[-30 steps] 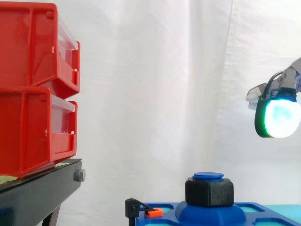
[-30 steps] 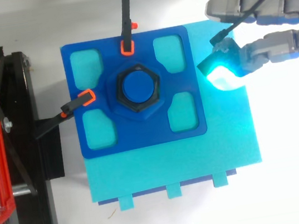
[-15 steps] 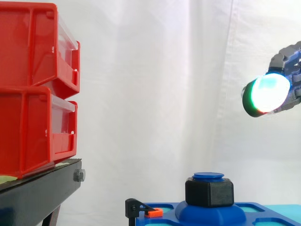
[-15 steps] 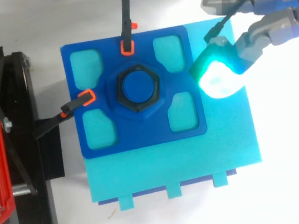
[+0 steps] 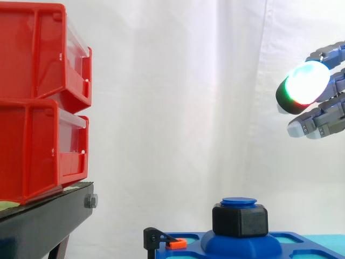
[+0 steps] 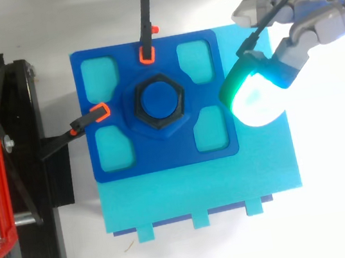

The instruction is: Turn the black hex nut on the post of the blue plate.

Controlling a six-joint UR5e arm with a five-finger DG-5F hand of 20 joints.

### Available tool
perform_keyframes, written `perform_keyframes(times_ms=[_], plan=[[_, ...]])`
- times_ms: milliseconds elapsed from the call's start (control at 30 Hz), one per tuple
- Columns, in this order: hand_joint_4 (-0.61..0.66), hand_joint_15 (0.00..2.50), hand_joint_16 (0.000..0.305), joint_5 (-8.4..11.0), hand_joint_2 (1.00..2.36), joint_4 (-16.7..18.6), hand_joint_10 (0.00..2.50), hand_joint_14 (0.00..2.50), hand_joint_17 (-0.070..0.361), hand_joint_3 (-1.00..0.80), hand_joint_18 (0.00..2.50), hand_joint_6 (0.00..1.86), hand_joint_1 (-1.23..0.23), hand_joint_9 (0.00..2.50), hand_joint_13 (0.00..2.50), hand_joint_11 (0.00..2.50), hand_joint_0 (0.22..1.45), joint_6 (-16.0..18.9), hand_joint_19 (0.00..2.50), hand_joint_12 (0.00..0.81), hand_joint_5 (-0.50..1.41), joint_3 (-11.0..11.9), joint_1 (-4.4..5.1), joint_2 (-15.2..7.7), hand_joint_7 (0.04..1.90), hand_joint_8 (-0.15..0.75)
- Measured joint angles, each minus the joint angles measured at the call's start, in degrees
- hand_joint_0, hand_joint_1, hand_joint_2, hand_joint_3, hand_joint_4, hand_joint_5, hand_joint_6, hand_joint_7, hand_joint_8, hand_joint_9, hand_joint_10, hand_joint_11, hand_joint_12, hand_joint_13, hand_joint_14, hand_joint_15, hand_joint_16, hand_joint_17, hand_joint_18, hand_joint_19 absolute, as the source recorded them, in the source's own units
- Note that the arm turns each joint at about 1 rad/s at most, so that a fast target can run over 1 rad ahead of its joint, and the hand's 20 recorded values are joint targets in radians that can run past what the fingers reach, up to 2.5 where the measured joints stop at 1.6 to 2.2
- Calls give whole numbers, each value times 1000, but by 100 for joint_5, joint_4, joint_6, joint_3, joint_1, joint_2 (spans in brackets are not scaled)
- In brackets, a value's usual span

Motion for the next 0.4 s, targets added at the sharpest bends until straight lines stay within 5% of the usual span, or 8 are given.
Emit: perform_keyframes(times_ms=[400], plan=[[-36,0,58,7,1000,-1,0,0,130,-500,0,501,-414,0,0,0,449,24,65,336,-266,0,0,0,645,121]])
